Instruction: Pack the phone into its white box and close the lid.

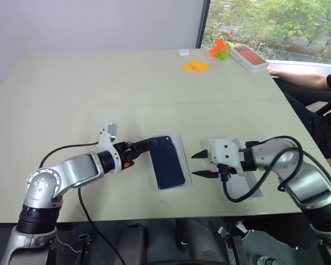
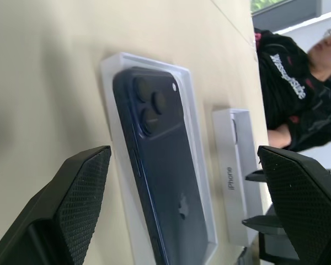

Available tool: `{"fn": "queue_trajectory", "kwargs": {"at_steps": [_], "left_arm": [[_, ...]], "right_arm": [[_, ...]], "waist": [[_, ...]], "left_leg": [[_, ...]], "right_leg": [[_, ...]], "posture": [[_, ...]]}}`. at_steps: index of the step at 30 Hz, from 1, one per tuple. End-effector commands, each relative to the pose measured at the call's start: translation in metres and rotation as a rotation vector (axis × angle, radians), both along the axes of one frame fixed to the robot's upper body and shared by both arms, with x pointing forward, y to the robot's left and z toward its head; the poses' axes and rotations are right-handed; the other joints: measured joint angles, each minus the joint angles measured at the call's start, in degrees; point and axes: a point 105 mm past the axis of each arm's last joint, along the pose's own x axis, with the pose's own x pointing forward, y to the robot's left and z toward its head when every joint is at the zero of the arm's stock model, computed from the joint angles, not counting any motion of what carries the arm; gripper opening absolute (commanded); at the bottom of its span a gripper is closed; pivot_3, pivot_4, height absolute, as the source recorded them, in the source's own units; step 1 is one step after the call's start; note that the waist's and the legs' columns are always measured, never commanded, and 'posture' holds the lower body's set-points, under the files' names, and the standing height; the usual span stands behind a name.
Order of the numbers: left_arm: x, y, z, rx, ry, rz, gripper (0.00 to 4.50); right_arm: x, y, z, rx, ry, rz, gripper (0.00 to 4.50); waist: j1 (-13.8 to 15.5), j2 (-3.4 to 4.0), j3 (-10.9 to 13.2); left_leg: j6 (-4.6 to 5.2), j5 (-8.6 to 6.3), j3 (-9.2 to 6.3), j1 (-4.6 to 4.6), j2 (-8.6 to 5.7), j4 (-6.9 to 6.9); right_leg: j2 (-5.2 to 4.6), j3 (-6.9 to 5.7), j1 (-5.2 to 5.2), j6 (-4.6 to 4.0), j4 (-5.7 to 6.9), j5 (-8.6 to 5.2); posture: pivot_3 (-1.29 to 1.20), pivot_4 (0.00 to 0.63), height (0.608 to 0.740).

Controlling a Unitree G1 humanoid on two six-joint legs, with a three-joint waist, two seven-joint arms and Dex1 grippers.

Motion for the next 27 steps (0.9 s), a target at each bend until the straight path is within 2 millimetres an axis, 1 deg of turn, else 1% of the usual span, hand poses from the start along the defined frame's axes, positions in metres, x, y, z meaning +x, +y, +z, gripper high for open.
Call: {"fn": "queue_trajectory", "kwargs": {"at_steps": [1, 4, 9, 10, 11, 13, 15, 16, 17, 20, 23, 27], "left_arm": [[0.004, 0.009, 0.008, -0.029, -0.021, 0.042, 4.48], [0.008, 0.028, 0.013, -0.01, -0.045, 0.104, 4.48], [0.004, 0.056, 0.002, 0.167, -0.085, 0.131, 4.48], [0.004, 0.06, 0.0, 0.191, -0.088, 0.14, 3.98], [0.004, 0.064, -0.001, 0.226, -0.106, 0.141, 3.67], [0.004, 0.069, -0.006, 0.327, -0.131, 0.127, 2.71], [0.004, 0.069, -0.012, 0.428, -0.164, 0.092, 1.66], [0.005, 0.066, -0.011, 0.469, -0.197, 0.074, 1.12], [0.007, 0.062, -0.011, 0.493, -0.224, 0.058, 0.67], [0.014, 0.042, -0.009, 0.522, -0.293, -0.003, 0.67], [0.015, 0.021, -0.011, 0.568, -0.339, -0.074, 0.67], [0.015, 0.002, -0.013, 0.579, -0.367, -0.13, 0.67]], "right_arm": [[0.001, 0.003, 0.007, 0.007, -0.039, 0.013, 2.34], [0.001, 0.003, 0.007, 0.009, -0.041, 0.01, 2.34], [0.001, 0.005, 0.007, 0.015, -0.043, 0.006, 2.34], [0.0, 0.005, 0.006, 0.015, -0.043, 0.007, 2.34], [0.001, 0.005, 0.006, 0.015, -0.045, 0.008, 2.34], [0.003, 0.006, 0.007, 0.021, -0.056, 0.002, 2.34], [0.006, 0.007, 0.009, 0.029, -0.064, -0.005, 2.34], [0.006, 0.008, 0.009, 0.029, -0.064, -0.004, 2.34], [0.006, 0.008, 0.009, 0.029, -0.063, -0.001, 2.34], [0.005, 0.009, 0.007, 0.027, -0.061, 0.002, 2.34], [0.005, 0.01, 0.007, 0.029, -0.061, 0.004, 2.34], [0.004, 0.01, 0.007, 0.031, -0.061, 0.001, 2.34]], "waist": [[0.0, 0.0, 0.0], [-0.2, 0.0, 0.0], [-0.2, 0.01, 0.0], [-0.1, 0.01, 0.0], [-0.1, 0.01, 0.0], [0.0, 0.01, 0.0], [0.0, 0.01, 0.0], [0.0, 0.02, 0.0], [0.0, 0.02, 0.0], [0.1, 0.01, 0.0], [0.0, 0.0, 0.0], [-0.3, 0.0, 0.0]], "left_leg": [[0.0, 0.0, -0.01, -0.01, 0.0, 0.0], [0.0, 0.0, 0.0, 0.01, 0.01, 0.0], [0.0, 0.0, -0.01, 0.04, 0.05, -0.01], [0.0, 0.0, 0.0, 0.04, 0.05, -0.01], [0.0, 0.0, 0.0, 0.03, 0.05, -0.01], [0.0, 0.0, 0.01, 0.01, 0.05, -0.01], [0.0, 0.0, 0.0, -0.02, 0.03, -0.01], [0.0, 0.0, 0.01, -0.02, 0.03, -0.02], [0.0, 0.0, 0.01, -0.03, 0.03, -0.02], [0.0, 0.0, 0.0, -0.06, -0.03, -0.02], [0.01, -0.01, 0.01, -0.08, -0.05, -0.02], [0.1, -0.06, 0.01, -0.05, -0.02, -0.04]], "right_leg": [[0.0, 0.0, 0.0, 0.0, 0.0, 0.0], [0.02, 0.0, -0.01, 0.0, 0.01, 0.0], [0.1, -0.03, -0.02, 0.04, 0.04, -0.04], [0.1, -0.02, -0.03, 0.13, 0.03, -0.1], [0.09, -0.02, -0.03, 0.16, 0.02, -0.12], [0.06, -0.02, -0.03, 0.16, 0.0, -0.12], [0.05, -0.04, -0.03, 0.16, -0.03, -0.12], [0.05, -0.04, -0.03, 0.16, -0.04, -0.12], [0.04, -0.03, -0.04, 0.17, -0.05, -0.12], [-0.01, -0.04, -0.03, 0.16, -0.07, -0.11], [-0.04, -0.03, -0.03, 0.15, -0.08, -0.09], [0.02, 0.04, -0.04, 0.04, -0.08, -0.01]], "posture": [[0.0, 0.15, 0.74], [0.0, 0.15, 0.74], [0.0, 0.15, 0.74], [0.0, 0.15, 0.74], [0.0, 0.15, 0.74], [0.0, 0.15, 0.74], [0.0, 0.15, 0.74], [0.0, 0.15, 0.74], [0.0, 0.15, 0.74], [0.0, 0.15, 0.74], [0.0, 0.15, 0.74], [0.0, 0.15, 0.74]]}}
